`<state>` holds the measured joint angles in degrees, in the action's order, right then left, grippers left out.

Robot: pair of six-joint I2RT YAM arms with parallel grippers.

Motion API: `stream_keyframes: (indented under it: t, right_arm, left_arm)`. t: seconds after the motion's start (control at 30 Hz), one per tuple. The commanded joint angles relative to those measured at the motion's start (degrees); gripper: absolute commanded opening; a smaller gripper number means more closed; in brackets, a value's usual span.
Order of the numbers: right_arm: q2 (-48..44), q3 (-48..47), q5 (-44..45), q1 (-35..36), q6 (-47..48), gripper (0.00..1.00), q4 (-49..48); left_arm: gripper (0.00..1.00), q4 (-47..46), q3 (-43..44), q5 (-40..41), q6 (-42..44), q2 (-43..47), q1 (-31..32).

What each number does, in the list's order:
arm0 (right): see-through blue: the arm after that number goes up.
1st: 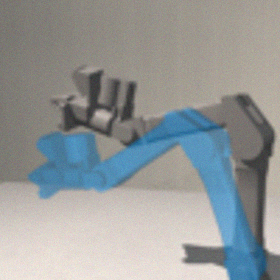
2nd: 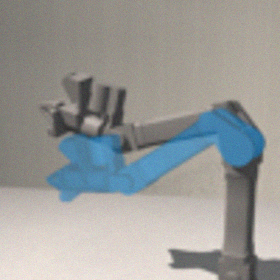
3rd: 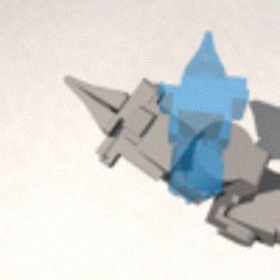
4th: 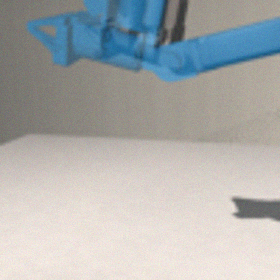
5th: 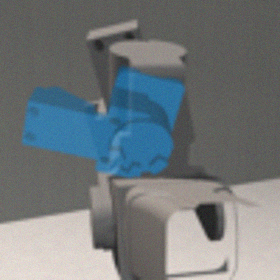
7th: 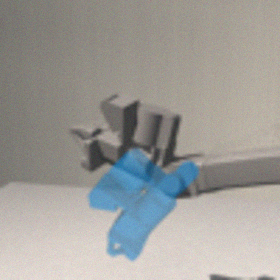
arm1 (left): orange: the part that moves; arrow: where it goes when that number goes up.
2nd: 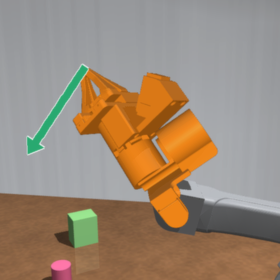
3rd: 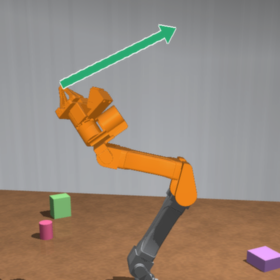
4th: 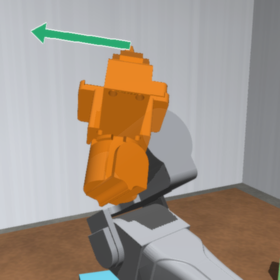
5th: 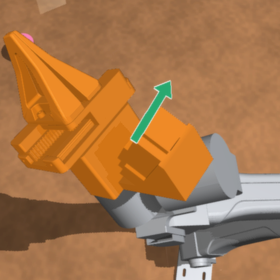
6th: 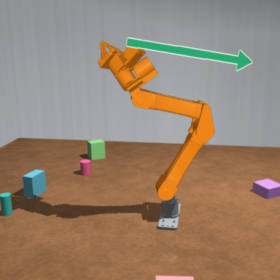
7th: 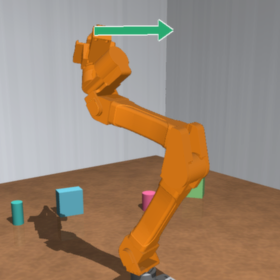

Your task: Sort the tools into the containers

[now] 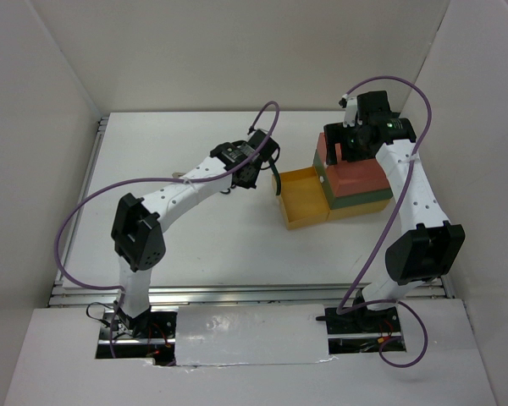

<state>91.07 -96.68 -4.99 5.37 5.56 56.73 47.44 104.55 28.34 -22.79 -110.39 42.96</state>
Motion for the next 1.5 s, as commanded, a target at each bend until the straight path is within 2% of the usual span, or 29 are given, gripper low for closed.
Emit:
stream_keyframes:
  t: [0.0,0.17,0.33,0.77,1.1,1.47]
  right_arm:
    - [-2.2,-0.9,-0.6,-0.5,-0.8,0.88,-0.3]
    - [-2.8,-1.0,-0.7,-0.6,-1.2,0.88,-0.5]
    - [-3.2,-0.3,-0.7,-0.8,-1.2,0.88,-0.7]
    - [-3.2,-0.1,-1.6,-1.0,-1.6,0.89,-0.9]
    - [-3.5,0.5,-2.2,-1.8,-1.5,0.89,-1.1]
    - [-3.4,0.7,-2.8,-2.2,-1.5,0.89,-1.2]
  left_arm:
    - [0.00,3.3,6.7,3.0,-3.8,-3.8,2.3]
    - [0.00,4.9,14.2,2.9,-6.2,-9.4,4.1]
    - [0.00,5.2,17.3,4.0,-6.6,-13.3,6.0]
    - [0.00,5.2,20.2,3.0,-6.9,-17.8,7.5]
    - [0.00,3.4,22.6,-2.0,-5.2,-20.7,7.6]
    - [0.08,3.2,23.2,-3.9,-4.8,-21.8,7.7]
